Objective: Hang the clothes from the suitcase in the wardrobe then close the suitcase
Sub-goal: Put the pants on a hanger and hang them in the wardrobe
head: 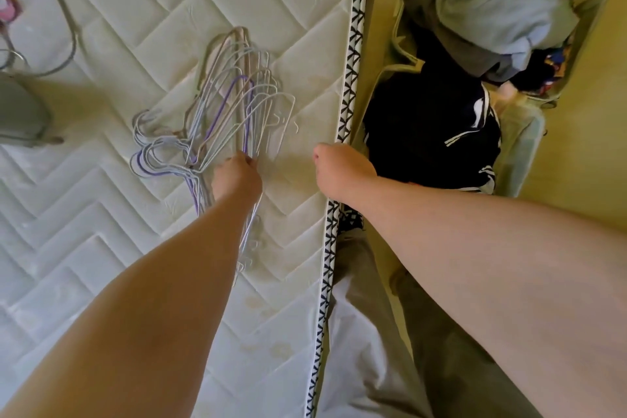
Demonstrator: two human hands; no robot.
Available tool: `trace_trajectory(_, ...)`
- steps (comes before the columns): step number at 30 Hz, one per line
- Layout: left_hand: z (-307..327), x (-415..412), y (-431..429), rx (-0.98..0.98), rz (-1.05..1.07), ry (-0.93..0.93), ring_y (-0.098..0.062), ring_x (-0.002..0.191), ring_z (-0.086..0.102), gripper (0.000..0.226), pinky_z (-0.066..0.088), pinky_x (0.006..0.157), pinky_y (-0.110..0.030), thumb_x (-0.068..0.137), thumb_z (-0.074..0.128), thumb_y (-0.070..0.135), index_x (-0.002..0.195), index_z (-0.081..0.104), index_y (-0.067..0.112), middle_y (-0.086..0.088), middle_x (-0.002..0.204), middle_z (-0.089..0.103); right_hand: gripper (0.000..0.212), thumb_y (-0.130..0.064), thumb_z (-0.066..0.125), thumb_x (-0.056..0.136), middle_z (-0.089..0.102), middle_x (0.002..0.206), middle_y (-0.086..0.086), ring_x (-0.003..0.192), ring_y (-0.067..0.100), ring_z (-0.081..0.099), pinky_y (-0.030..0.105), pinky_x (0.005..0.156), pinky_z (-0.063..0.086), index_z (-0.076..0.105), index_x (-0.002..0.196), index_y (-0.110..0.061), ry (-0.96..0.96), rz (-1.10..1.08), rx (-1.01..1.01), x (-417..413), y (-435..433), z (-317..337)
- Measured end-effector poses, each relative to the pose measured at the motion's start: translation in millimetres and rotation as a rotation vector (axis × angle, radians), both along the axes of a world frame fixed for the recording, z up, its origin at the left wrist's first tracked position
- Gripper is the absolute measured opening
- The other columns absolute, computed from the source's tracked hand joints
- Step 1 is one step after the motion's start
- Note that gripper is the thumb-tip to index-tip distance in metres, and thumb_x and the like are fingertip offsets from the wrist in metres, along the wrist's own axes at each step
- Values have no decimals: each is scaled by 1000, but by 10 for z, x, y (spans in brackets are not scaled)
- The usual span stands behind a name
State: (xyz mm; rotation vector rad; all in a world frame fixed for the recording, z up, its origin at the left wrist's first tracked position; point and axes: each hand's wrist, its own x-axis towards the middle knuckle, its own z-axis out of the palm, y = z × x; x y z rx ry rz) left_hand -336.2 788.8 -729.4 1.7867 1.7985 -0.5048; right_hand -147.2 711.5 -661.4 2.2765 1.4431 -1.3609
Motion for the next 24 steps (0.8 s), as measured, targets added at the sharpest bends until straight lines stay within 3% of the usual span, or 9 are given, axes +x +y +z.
trace_trajectory(4, 48, -23, -70, 29, -101, -57, -31, 83, 57, 17, 47, 69, -41, 107, 32, 25, 105, 47, 17, -9, 94, 56, 31, -2, 43, 94, 60, 104, 8, 89, 29, 59, 34, 58, 41, 51, 121, -13, 34, -4, -7, -77, 69, -34)
trace_trajectory(6, 92, -26, -109, 52, -109, -116, -31, 81, 56, 19, 45, 68, -39, 108, 32, 26, 107, 48, 16, -9, 97, 55, 35, -3, 41, 95, 58, 101, 7, 86, 27, 58, 35, 58, 44, 46, 129, -14, 64, -32, -23, -105, 99, -31)
trace_trajectory(10, 135, -64, -140, 31, -130, -142, -31, 93, 60, 22, 48, 75, -37, 104, 48, 30, 118, 57, 16, -9, 117, 55, 42, -8, 43, 98, 58, 109, 10, 92, 29, 61, 41, 76, 55, 38, 140, -15, 103, -44, -69, -152, 174, -31)
trace_trajectory(14, 132, -144, -119, 239, -110, 11, -32, 123, 49, 35, 48, 98, -47, 99, 57, 30, 129, 50, 15, -11, 135, 49, 52, -4, 42, 95, 59, 113, 11, 96, 31, 61, 36, 66, 46, 36, 146, -14, 134, -34, -102, -199, 208, -64)
trace_trajectory(16, 101, -200, -38, 236, -79, 102, -32, 132, 41, 41, 44, 104, -51, 97, 59, 25, 136, 48, 16, -9, 142, 44, 57, -2, 41, 94, 58, 117, 11, 98, 31, 61, 35, 66, 45, 33, 150, -16, 142, -17, -125, -220, 218, -70)
trace_trajectory(20, 55, -263, 125, 205, -140, 170, -31, 118, 48, 25, 50, 94, -51, 92, 64, 7, 116, 66, 12, -9, 125, 50, 57, -2, 39, 96, 57, 122, 13, 102, 32, 60, 36, 73, 50, 33, 151, -14, 174, 34, -159, -275, 222, -104)
trace_trajectory(24, 97, -259, 179, 242, -265, 243, -33, 112, 48, 19, 45, 95, -50, 88, 66, 7, 105, 67, 13, -10, 121, 51, 55, -2, 38, 98, 54, 136, 17, 115, 34, 59, 35, 82, 49, 33, 152, -9, 195, 113, -197, -327, 195, -147)
